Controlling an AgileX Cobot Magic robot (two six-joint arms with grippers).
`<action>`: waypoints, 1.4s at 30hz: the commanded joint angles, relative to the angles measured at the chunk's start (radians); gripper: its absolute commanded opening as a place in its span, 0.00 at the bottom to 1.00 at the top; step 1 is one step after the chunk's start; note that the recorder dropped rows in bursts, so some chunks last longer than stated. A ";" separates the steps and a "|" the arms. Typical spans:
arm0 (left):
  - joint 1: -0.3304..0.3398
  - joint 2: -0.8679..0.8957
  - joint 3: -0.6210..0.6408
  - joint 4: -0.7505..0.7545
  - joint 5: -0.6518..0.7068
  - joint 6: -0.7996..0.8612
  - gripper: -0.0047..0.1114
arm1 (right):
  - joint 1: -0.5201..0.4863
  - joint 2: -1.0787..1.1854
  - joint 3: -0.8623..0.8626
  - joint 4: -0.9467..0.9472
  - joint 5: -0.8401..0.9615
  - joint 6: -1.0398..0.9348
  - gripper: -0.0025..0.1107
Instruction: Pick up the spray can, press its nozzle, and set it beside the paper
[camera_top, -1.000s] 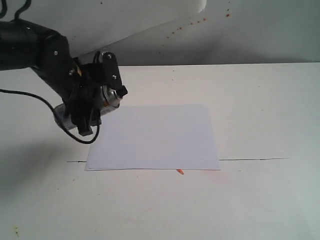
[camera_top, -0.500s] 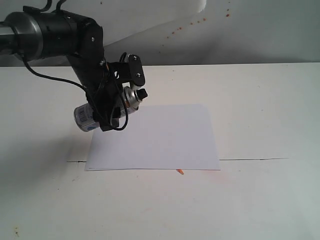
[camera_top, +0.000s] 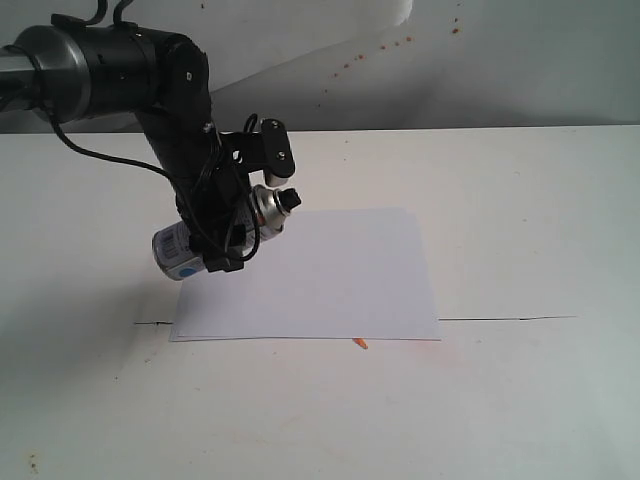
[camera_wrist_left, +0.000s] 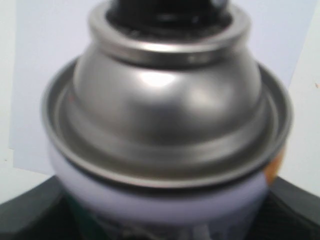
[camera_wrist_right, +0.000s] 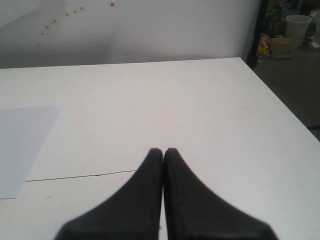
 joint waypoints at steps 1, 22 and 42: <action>-0.003 -0.011 -0.012 -0.010 0.002 -0.023 0.04 | -0.004 -0.006 0.003 -0.010 0.000 -0.005 0.02; -0.003 -0.011 -0.012 -0.026 -0.013 -0.023 0.04 | -0.004 -0.006 0.003 0.158 -0.357 -0.008 0.02; -0.003 -0.009 -0.012 -0.008 -0.023 -0.021 0.04 | -0.004 0.101 -0.193 0.170 -0.471 -0.003 0.02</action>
